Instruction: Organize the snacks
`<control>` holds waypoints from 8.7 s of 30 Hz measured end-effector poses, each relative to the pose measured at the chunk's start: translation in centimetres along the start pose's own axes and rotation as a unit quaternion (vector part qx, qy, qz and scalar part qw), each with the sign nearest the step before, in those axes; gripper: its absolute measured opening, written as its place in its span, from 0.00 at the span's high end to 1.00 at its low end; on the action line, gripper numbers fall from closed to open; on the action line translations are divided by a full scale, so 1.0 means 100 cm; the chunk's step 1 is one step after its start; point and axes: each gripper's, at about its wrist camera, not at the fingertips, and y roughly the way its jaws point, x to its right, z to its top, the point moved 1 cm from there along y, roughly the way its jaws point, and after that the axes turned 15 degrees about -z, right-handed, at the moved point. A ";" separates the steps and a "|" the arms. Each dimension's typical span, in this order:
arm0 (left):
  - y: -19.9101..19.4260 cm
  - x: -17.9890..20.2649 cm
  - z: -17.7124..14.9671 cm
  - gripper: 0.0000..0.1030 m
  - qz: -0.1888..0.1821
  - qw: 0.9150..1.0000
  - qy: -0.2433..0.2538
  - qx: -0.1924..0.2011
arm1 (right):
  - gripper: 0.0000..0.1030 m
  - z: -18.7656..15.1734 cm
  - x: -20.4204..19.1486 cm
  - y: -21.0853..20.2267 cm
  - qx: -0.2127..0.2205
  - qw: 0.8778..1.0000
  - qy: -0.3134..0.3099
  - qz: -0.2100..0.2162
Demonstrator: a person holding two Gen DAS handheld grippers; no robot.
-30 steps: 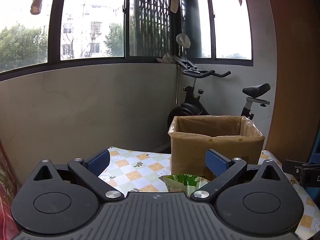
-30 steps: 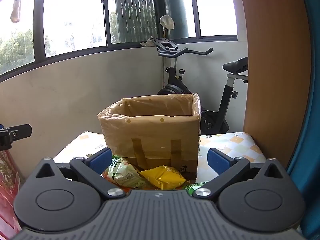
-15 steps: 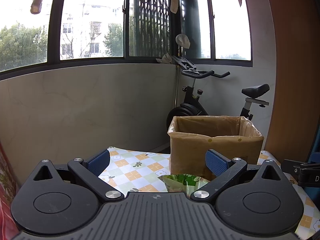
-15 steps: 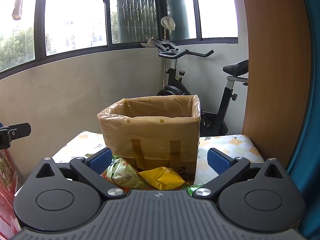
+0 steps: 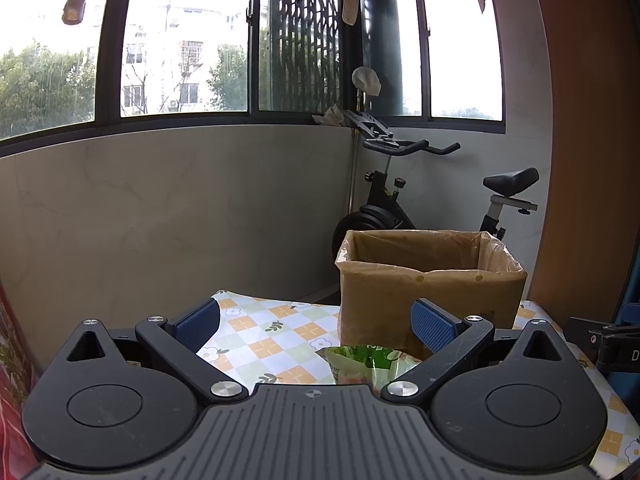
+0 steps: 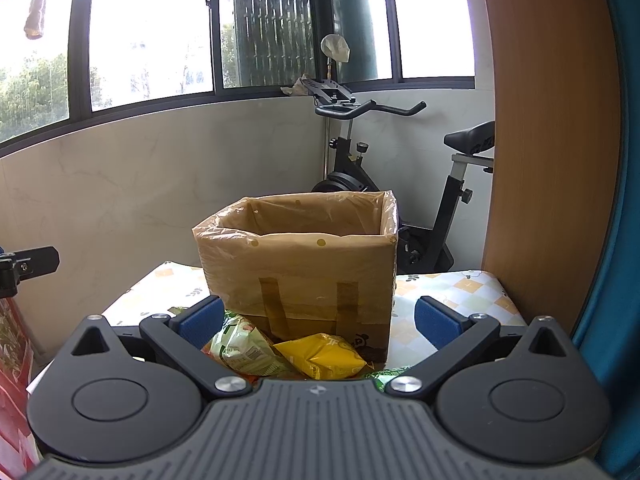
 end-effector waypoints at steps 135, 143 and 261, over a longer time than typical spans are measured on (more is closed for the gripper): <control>0.150 -0.066 -0.158 0.24 -0.084 0.974 -0.138 -0.161 | 0.02 -0.120 0.033 0.193 -0.067 0.995 -0.063 -0.049; 0.140 -0.067 -0.159 0.24 -0.083 0.975 -0.136 -0.152 | 0.02 -0.135 0.041 0.202 -0.076 0.995 -0.051 -0.044; 0.244 -0.068 0.069 0.16 -0.126 0.990 -0.050 -0.050 | 0.09 0.059 0.003 0.207 0.042 0.997 -0.013 0.065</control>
